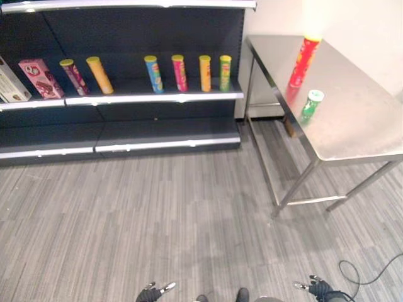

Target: Put the goods on the table back onto the shelves and tidy them up.

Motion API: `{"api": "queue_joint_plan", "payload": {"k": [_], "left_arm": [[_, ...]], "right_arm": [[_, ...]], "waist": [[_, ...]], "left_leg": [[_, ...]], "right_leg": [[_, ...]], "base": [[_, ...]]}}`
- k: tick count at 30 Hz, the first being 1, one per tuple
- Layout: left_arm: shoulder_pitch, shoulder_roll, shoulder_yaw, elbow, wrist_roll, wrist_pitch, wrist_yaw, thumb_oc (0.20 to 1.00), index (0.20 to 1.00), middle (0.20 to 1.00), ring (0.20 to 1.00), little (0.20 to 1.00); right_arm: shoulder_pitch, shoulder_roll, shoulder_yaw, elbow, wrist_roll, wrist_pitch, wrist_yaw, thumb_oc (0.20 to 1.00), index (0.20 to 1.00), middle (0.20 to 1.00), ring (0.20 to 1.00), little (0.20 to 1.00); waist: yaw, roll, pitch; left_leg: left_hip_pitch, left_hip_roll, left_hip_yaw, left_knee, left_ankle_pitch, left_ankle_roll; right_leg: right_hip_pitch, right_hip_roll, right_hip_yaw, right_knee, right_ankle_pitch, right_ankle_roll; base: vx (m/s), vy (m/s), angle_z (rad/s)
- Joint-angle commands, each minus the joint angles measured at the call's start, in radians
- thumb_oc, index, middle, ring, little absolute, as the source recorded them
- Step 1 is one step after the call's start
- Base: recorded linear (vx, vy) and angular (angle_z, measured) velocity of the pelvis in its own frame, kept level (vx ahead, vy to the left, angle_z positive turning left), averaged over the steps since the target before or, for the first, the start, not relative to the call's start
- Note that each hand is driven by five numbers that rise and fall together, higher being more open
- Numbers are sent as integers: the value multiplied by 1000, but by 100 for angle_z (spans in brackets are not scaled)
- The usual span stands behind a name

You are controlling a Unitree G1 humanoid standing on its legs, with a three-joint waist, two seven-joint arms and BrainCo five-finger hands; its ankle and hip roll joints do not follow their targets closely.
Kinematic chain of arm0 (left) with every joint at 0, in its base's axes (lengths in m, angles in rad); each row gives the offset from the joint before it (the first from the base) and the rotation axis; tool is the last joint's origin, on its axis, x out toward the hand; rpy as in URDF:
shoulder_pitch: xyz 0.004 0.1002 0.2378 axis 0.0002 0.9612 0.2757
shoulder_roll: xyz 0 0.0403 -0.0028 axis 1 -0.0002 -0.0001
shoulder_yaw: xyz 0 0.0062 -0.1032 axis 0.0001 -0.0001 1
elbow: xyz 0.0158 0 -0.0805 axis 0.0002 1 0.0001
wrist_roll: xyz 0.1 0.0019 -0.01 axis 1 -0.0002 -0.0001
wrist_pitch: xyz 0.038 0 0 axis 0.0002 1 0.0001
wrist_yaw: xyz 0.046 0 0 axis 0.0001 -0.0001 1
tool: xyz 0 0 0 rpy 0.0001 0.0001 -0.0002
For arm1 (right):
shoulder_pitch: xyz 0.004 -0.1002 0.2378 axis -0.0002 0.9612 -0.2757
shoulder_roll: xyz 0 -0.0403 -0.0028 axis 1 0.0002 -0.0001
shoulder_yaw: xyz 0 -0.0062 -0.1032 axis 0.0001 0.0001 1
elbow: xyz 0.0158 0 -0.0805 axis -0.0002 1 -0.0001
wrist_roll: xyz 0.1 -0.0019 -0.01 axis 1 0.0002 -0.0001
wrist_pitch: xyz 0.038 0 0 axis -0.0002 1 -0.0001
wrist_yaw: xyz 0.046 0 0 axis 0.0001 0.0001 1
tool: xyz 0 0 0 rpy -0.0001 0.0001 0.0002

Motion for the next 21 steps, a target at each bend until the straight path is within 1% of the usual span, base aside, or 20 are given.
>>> {"api": "queue_joint_plan", "payload": {"k": [1, 10, 21], "left_arm": [[-46, 25, -24, 29, 16, -23, 1, 1000, 1000, 1000, 1000, 1000], [-47, 23, -22, 40, 18, -18, 4, 1000, 1000, 1000, 1000, 1000], [-48, 23, -25, 51, 27, -14, -3, 1000, 1000, 1000, 1000, 1000]], "right_arm": [[-43, -15, 22, 21, 39, -10, -4, 1000, 1000, 1000, 1000, 1000], [-48, -20, 34, 17, 27, -10, -6, 1000, 1000, 1000, 1000, 1000], [-51, -24, 46, 16, 13, -8, -5, 1000, 1000, 1000, 1000, 1000]], "waist": [[-11, 1, -19], [-7, 3, -21], [-2, 1, -22]], "left_leg": [[32, 91, -39, -20, -9, -132], [33, 88, -50, -20, -10, -132], [28, 100, -54, -20, -1, -140]], "right_leg": [[29, -131, 30, -21, 36, 167], [36, -131, 28, -21, 32, 165], [31, -123, 21, -21, 30, 161]], "base": [[0, 0, 0], [-5, -5, 3], [-10, -19, 1]]}}
